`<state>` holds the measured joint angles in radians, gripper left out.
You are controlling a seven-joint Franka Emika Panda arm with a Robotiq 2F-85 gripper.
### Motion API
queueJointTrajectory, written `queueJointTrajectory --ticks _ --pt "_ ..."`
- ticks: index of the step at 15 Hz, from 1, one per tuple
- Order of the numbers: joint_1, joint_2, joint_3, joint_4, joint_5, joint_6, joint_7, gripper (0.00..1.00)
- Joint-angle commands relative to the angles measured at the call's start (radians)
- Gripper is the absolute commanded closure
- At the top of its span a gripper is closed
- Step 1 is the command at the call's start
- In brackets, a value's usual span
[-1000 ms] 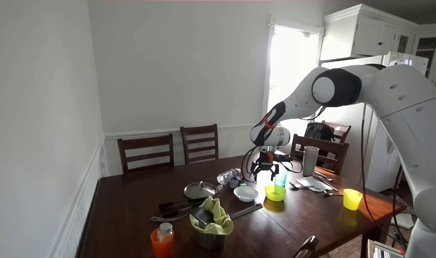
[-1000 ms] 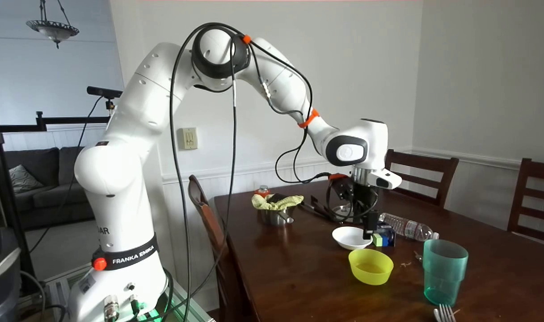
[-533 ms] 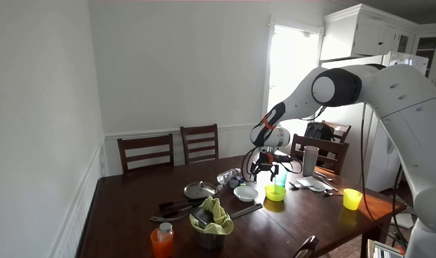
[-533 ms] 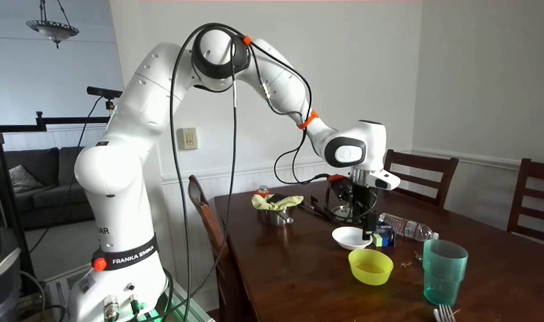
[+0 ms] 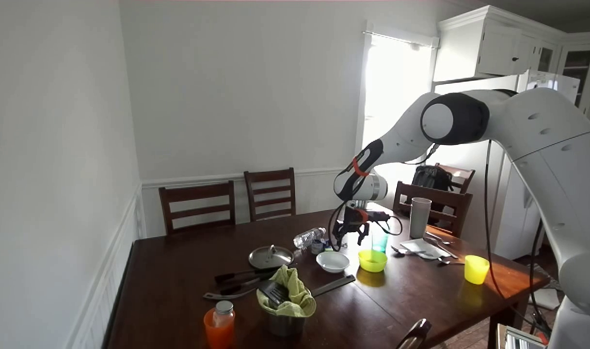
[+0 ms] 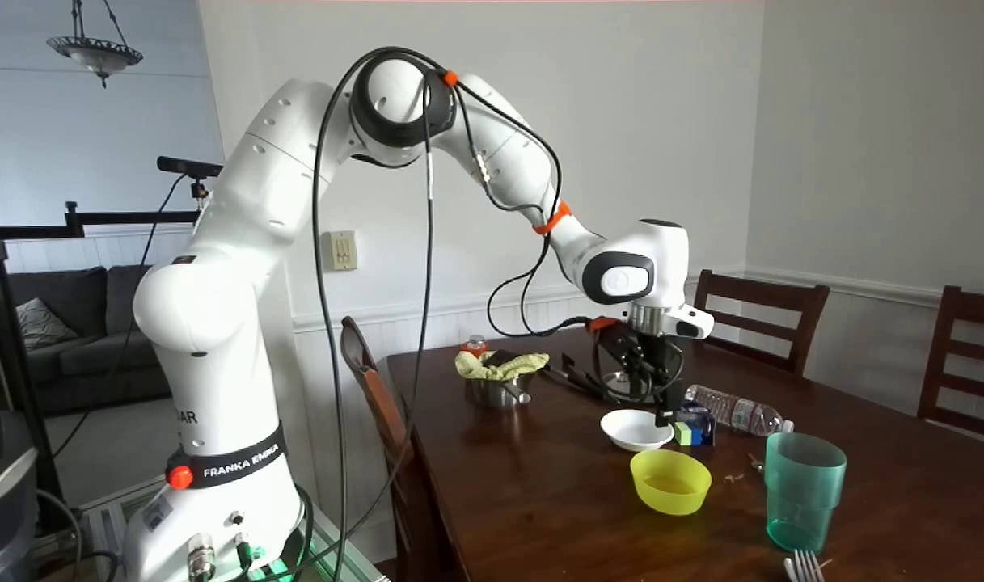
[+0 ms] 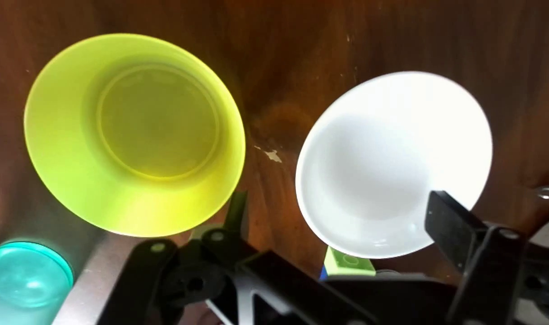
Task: Take the blue cup out of the bowl then put the white plate onto it
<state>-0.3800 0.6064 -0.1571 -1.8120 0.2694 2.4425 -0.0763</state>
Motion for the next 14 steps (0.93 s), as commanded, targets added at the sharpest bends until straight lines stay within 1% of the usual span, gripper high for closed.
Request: queueJointTrajectory --ticks 1,7,11,14 --pt "-0.049 0.032 0.049 0.038 0.019 0.025 -0.113 0.0" --pt "-0.117 0.094 0.103 0.107 0.039 0.001 -0.241 0.0" --pt "-0.141 0.153 0.126 0.159 0.033 -0.01 -0.285 0.0" --pt "-0.166 0.192 0.162 0.197 0.046 -0.012 -0.333 0.0"
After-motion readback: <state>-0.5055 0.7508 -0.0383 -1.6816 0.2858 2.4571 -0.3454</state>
